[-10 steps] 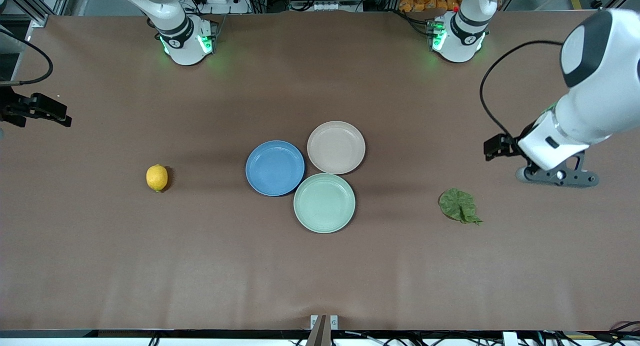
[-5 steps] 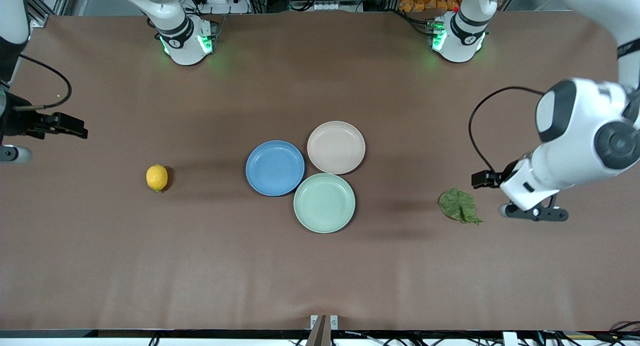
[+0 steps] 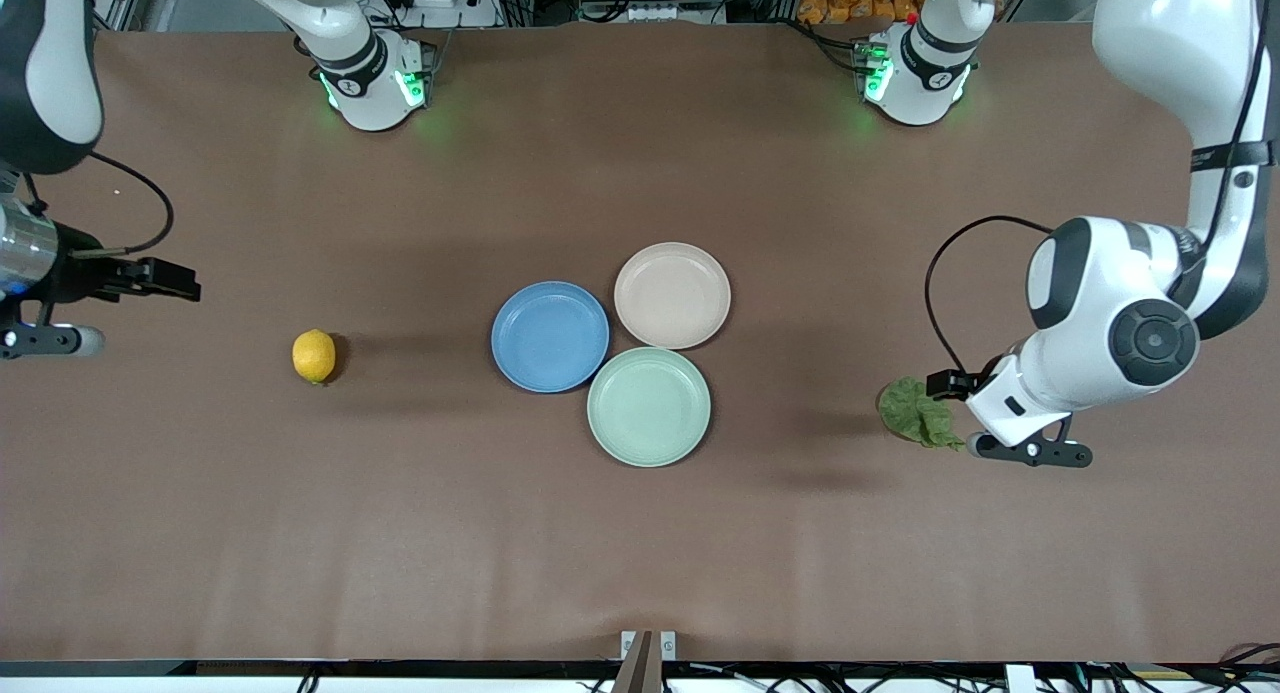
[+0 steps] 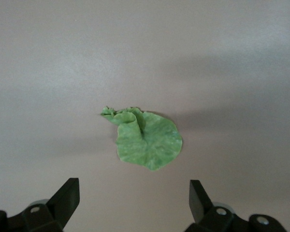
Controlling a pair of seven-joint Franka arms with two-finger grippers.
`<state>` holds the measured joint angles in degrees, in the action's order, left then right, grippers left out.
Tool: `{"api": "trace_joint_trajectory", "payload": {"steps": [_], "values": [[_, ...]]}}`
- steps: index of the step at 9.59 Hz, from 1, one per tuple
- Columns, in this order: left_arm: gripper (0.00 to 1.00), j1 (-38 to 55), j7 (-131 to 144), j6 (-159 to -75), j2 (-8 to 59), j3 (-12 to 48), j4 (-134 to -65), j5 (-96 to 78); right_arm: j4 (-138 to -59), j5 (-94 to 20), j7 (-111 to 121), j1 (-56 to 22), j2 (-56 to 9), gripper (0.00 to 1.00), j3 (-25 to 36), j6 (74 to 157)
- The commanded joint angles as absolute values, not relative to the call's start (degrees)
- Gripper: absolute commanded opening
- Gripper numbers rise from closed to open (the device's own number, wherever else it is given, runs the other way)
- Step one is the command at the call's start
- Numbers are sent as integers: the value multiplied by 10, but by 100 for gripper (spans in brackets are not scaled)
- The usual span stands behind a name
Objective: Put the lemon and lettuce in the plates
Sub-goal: 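Lower the left gripper onto the lettuce while the right gripper reaches the lemon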
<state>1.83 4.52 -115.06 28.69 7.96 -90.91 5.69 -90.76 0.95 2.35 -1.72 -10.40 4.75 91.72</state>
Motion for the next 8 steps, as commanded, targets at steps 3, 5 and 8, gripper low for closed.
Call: {"api": "trace_joint_trajectory", "payload": {"steps": [3, 5, 8], "values": [[100, -36, 65, -1262, 333, 84, -940, 61, -988, 11, 6, -15, -91, 100, 47, 988], [100, -30, 161, -1267, 351, 84, -933, 59, -1032, 11, 6, -13, -88, 100, 47, 1036], [100, -11, 290, -1313, 381, 85, -933, 55, -1079, 11, 6, -9, -89, 100, 47, 1098]]}}
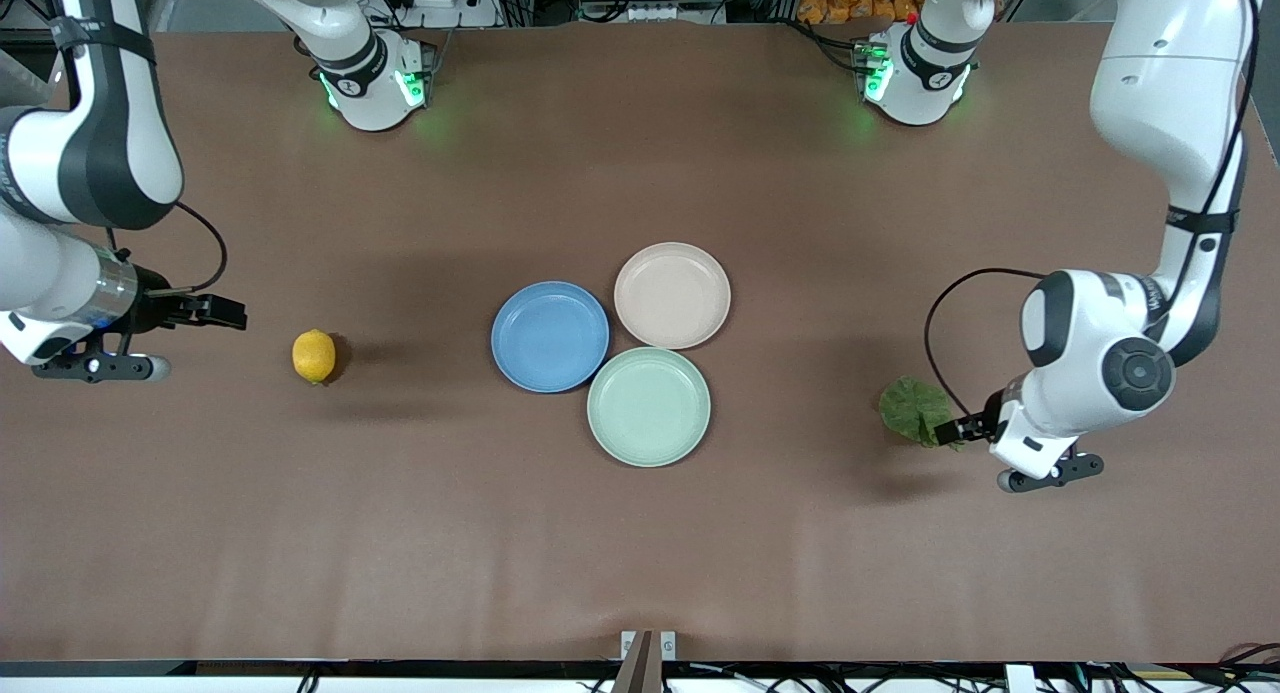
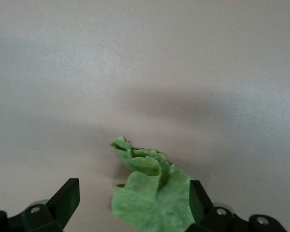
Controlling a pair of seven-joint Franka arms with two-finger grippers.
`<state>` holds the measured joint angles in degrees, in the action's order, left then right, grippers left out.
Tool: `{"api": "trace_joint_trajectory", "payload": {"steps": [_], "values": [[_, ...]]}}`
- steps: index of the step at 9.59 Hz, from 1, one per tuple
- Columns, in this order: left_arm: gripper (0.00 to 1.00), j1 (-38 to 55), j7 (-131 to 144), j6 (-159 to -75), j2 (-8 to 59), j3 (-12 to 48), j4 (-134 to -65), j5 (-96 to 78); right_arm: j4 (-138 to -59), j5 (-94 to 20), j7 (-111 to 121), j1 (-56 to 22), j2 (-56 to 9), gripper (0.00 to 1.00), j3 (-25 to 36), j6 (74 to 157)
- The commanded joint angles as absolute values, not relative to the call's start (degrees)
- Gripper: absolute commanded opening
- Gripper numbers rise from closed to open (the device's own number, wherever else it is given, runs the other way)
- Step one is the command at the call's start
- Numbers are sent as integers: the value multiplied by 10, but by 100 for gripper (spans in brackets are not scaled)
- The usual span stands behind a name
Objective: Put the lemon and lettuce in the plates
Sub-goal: 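Lower the left gripper onto the lettuce while the right gripper reaches the lemon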
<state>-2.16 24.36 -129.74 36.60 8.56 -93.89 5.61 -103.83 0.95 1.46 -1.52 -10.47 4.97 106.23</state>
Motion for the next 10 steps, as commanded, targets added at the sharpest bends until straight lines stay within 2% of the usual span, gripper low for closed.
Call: {"api": "trace_joint_trajectory", "payload": {"steps": [1, 7, 10], "values": [[100, -3, 314, -1319, 389, 84, -933, 59, -1102, 11, 6, -9, -89, 100, 47, 1128], [100, 7, 323, -1319, 419, 83, -938, 105, -1218, 10, 4, -9, -91, 100, 47, 1272], [100, 8, 323, -1319, 430, 83, -939, 105, -1234, 10, -17, -12, -109, 100, 47, 1305]]}}
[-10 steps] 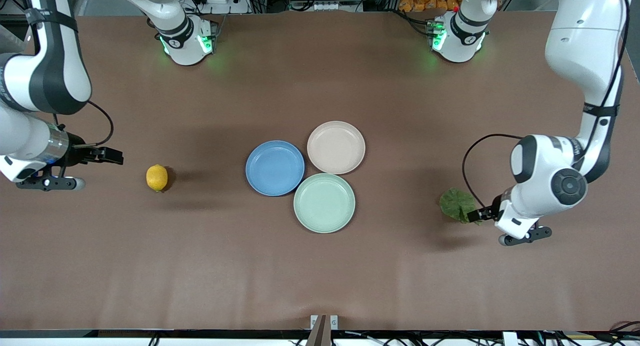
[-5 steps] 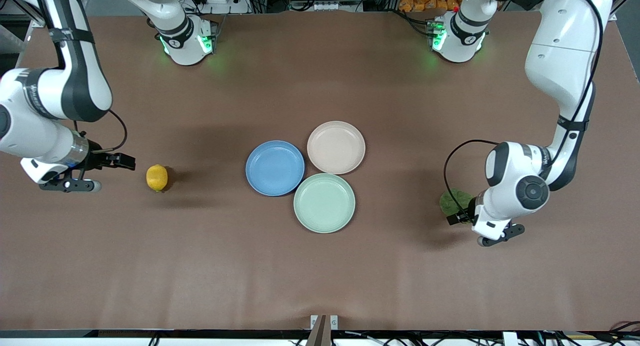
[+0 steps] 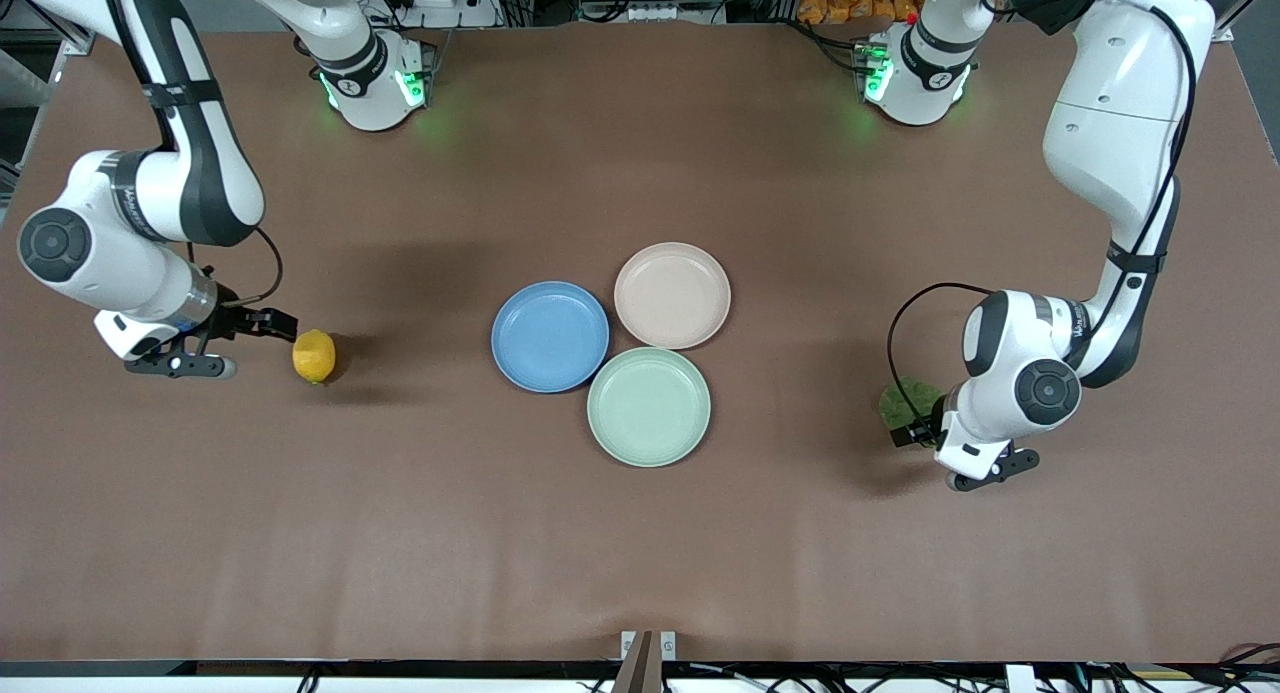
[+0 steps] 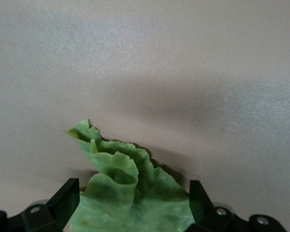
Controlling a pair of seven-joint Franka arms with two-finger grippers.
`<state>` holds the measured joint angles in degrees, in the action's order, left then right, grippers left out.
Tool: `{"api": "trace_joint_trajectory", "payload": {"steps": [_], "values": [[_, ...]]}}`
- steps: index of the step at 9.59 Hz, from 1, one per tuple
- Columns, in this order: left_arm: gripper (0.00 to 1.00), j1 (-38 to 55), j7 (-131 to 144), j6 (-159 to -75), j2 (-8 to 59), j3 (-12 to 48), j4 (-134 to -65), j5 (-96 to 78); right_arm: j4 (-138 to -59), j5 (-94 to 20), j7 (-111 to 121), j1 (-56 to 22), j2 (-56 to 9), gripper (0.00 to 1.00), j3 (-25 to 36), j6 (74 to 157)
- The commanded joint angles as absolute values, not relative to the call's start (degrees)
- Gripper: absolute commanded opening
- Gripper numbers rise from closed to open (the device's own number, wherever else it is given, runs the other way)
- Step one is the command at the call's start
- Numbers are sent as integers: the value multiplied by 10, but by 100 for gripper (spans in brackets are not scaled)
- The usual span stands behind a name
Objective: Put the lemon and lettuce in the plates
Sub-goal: 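Lower the left gripper onto the lettuce while the right gripper reaches the lemon, then close the left gripper on the lettuce while the right gripper grasps the lemon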
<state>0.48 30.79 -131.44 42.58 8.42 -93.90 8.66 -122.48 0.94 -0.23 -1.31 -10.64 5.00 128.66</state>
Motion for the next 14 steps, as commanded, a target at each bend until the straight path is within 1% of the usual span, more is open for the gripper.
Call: {"api": "trace_joint_trajectory", "payload": {"steps": [1, 2, 3, 4, 6, 11, 14], "values": [[100, 8, 323, -1319, 430, 83, -939, 105, -1234, 10, -17, -12, -115, 100, 47, 1309], [98, 8, 321, -1319, 430, 83, -939, 107, -1234, 10, -24, -12, -117, 100, 47, 1309], [2, 11, 324, -1319, 427, 83, -939, 107, -1235, 10, -37, -13, -120, 100, 47, 1312], [0, 8, 323, -1319, 425, 83, -939, 107, -1242, 10, -46, -17, -127, 100, 46, 1328], [0, 8, 323, -1319, 425, 83, -939, 107, -1278, 10, -46, -18, -141, 100, 46, 1403], [0, 12, 317, -1319, 418, 89, -933, 109, -1279, 10, -55, -18, -182, 100, 46, 1447], [0, 35, 325, -1299, 389, 90, -936, 108, -1280, 9, -55, -18, -203, 100, 46, 1468]]}}
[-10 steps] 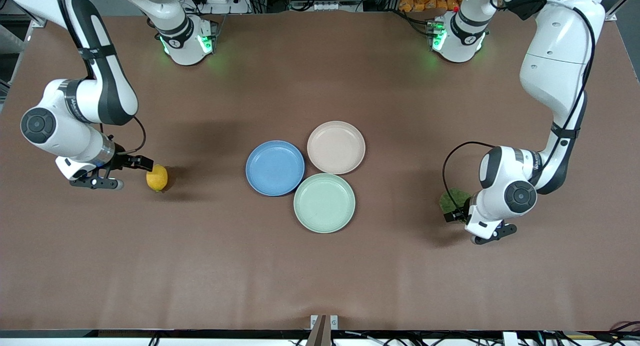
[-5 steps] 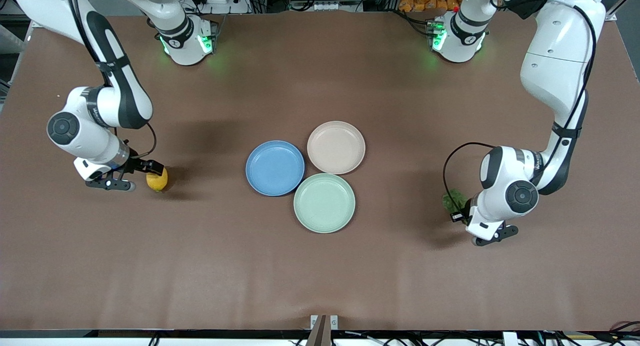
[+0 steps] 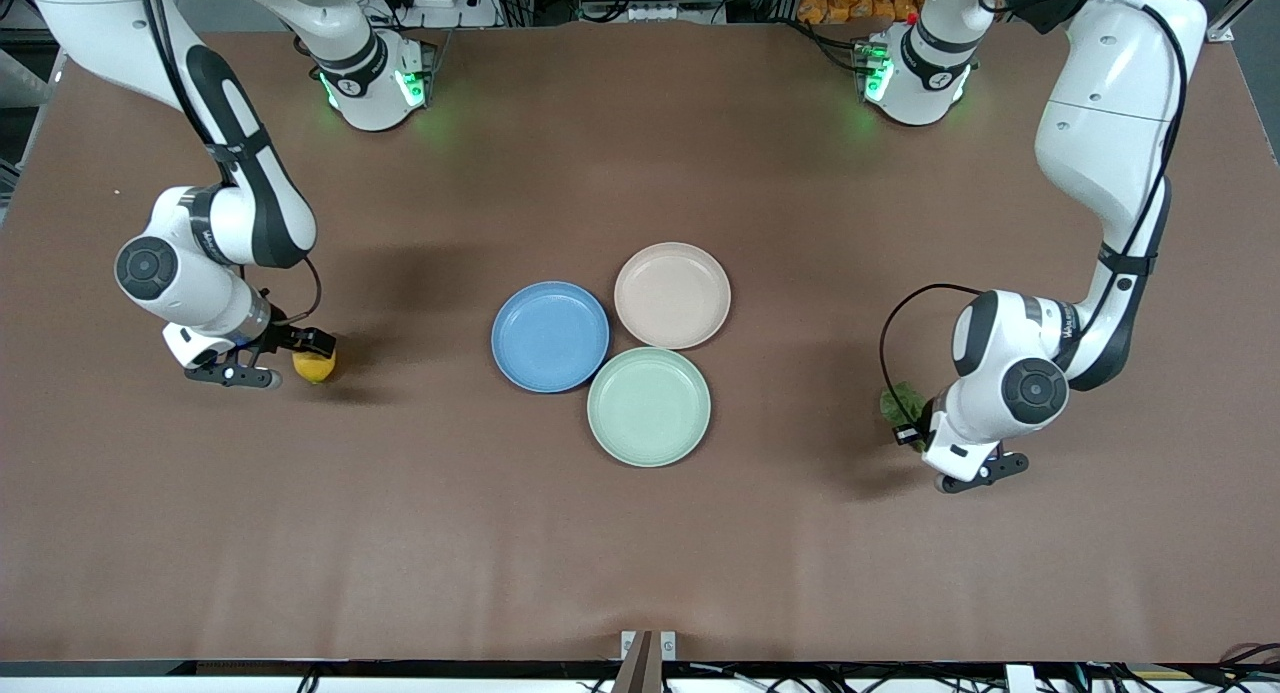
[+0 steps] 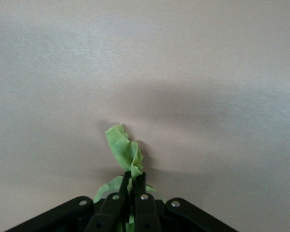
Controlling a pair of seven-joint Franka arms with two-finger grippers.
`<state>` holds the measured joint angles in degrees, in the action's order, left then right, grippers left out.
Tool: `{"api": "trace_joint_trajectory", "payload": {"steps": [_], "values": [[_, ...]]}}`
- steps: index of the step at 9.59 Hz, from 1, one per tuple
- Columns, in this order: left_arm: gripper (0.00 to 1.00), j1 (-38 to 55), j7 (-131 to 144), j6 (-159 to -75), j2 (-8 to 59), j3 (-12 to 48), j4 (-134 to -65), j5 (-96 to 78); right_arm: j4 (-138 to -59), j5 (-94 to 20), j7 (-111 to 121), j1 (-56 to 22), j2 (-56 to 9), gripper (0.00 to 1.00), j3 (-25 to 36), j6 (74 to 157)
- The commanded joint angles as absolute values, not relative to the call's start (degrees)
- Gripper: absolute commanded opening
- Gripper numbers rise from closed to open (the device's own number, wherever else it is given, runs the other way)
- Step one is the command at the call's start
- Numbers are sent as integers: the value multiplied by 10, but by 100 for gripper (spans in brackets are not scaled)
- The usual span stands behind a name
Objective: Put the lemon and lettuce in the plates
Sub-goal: 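Close the left gripper on the lettuce while the right gripper grasps the lemon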
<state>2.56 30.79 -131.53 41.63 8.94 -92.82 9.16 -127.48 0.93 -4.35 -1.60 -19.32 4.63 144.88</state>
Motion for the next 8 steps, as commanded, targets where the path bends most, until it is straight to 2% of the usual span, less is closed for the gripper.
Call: {"api": "trace_joint_trajectory", "payload": {"steps": [1, 5, 8], "values": [[0, 46, 325, -1272, 372, 90, -934, 102, -1280, 9, -63, -18, -211, 100, 45, 1479], [0, 50, 326, -1219, 330, 137, -942, 99, -1280, 9, -66, -25, -226, 100, 45, 1494], [0, 45, 352, -1219, 260, 177, -1022, 98, -1281, 9, -67, -25, -244, 100, 45, 1523]]}}
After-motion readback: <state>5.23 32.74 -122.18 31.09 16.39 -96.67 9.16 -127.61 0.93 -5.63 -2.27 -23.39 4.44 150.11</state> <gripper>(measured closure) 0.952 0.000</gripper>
